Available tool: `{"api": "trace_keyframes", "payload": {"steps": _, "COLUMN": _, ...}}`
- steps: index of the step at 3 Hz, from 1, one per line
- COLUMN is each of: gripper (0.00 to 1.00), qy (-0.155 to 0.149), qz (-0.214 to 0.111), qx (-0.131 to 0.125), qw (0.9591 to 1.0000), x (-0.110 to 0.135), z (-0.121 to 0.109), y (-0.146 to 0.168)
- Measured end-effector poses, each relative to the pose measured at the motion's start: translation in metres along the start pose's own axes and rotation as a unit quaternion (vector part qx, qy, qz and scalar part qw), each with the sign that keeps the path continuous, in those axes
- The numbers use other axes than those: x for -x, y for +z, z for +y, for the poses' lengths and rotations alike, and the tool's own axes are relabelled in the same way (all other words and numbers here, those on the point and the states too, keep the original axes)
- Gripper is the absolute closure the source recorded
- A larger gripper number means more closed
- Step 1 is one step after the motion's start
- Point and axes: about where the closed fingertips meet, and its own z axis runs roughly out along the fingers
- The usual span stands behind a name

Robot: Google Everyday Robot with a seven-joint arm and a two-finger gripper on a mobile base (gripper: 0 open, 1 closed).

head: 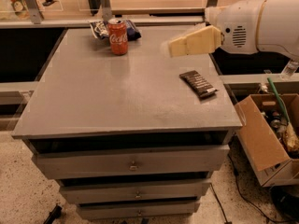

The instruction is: Move blue plastic bottle near blue chip bag

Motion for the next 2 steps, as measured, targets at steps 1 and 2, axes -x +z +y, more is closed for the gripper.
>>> {"api": "trace_keyframes", "payload": {"steps": 1, "gripper": 0.0, "qy": 0.022, "qz": -0.025, "qx": -0.012, "qw": 0.9994, "x": 0.0, "z": -0.001, "y": 0.034}}
{"api": "trace_keyframes", "payload": {"steps": 2, "gripper": 0.0, "qy": 0.04, "qz": -0.038, "qx": -0.036, "qw": 0.9978, "x": 0.005, "z": -0.009, "y": 0.071}}
